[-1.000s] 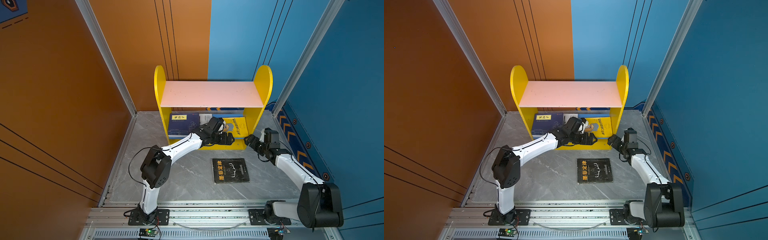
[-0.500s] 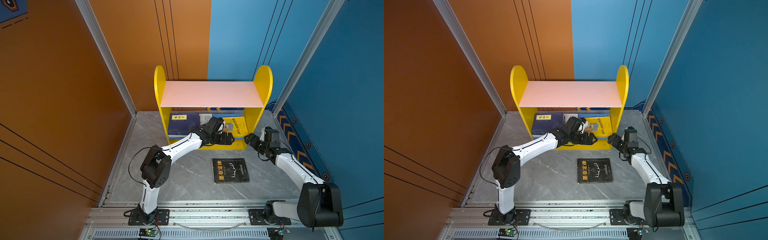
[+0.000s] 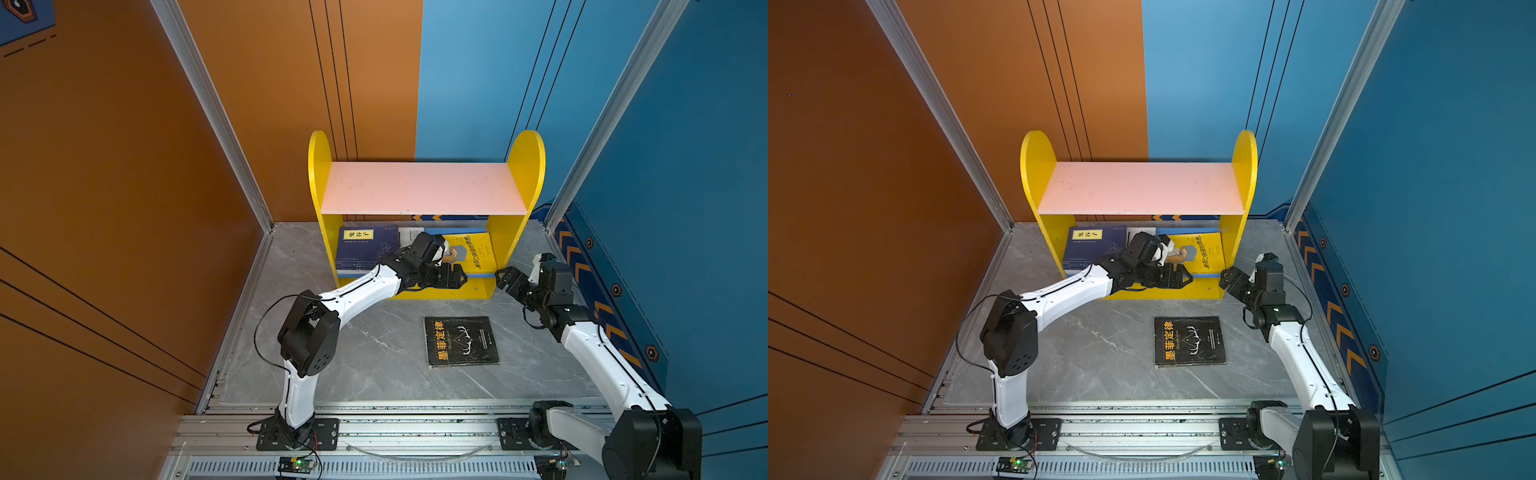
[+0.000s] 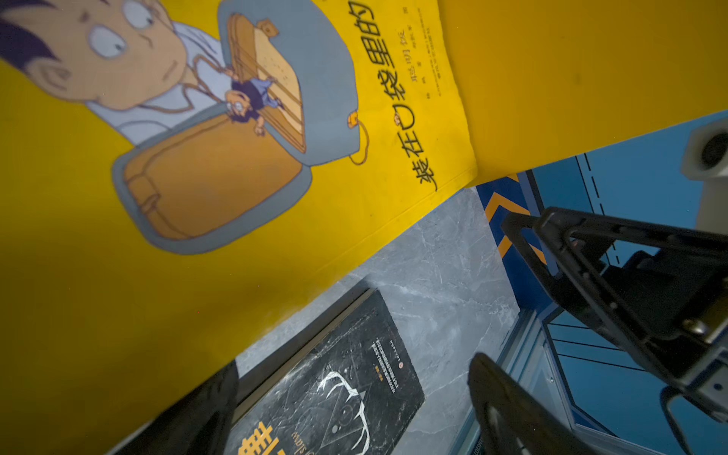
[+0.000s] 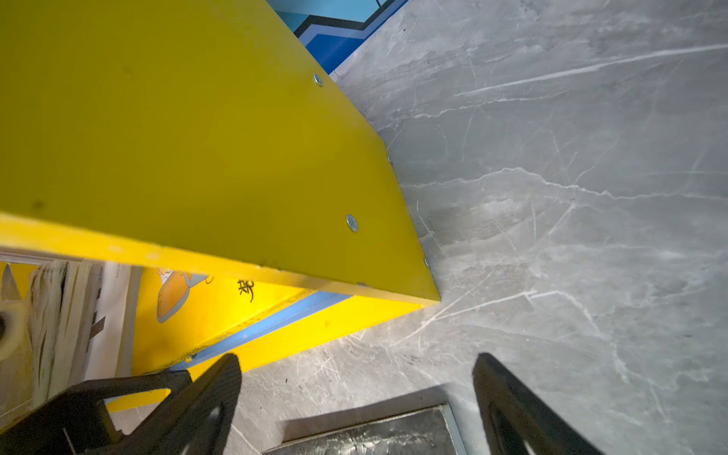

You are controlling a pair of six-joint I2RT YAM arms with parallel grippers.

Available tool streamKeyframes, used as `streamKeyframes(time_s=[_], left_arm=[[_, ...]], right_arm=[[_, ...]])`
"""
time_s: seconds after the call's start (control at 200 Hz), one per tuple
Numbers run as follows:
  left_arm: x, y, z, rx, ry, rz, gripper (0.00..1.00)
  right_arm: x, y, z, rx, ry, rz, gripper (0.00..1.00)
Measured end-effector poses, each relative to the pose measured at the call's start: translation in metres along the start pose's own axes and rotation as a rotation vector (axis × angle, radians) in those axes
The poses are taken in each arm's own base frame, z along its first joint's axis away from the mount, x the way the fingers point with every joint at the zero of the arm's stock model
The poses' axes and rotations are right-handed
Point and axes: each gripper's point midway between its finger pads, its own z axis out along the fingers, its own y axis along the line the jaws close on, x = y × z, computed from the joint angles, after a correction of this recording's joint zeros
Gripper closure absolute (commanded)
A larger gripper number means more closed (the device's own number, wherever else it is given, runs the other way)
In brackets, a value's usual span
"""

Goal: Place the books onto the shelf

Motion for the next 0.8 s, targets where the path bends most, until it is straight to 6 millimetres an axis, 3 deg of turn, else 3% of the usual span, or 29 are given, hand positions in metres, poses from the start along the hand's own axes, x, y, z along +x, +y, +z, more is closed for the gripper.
streamKeyframes(time_s=[0.115,0.255,0.401,0.656,0.681,0.801], left_arm=[[-0.002,0.002,-0.014,0.002,-0.037,0.003,0.08],[0.011,0.003,-0.03,0.001,-0.056,0.012,0.08],[0.053,0.005,-0.035,-0.004,-0.017,0.033,0.09],[0.121,0.021,-0.023,-0.128,0.082,0.081,0.13],[0.127,0.023,-0.022,-0.143,0.09,0.086,0.18],[0.145,0.03,-0.015,-0.187,0.124,0.088,0.24]], right_arm=[[0.007,-0.004,-0.002,0.01,0.015,0.004,0.06],[0.026,-0.014,-0.002,0.03,0.058,0.024,0.07],[0.06,-0.026,-0.002,0.063,0.138,0.04,0.07],[0.109,-0.05,-0.007,0.125,0.255,0.071,0.08],[0.113,-0.051,-0.008,0.13,0.262,0.074,0.08],[0.125,-0.06,-0.009,0.153,0.29,0.094,0.08]])
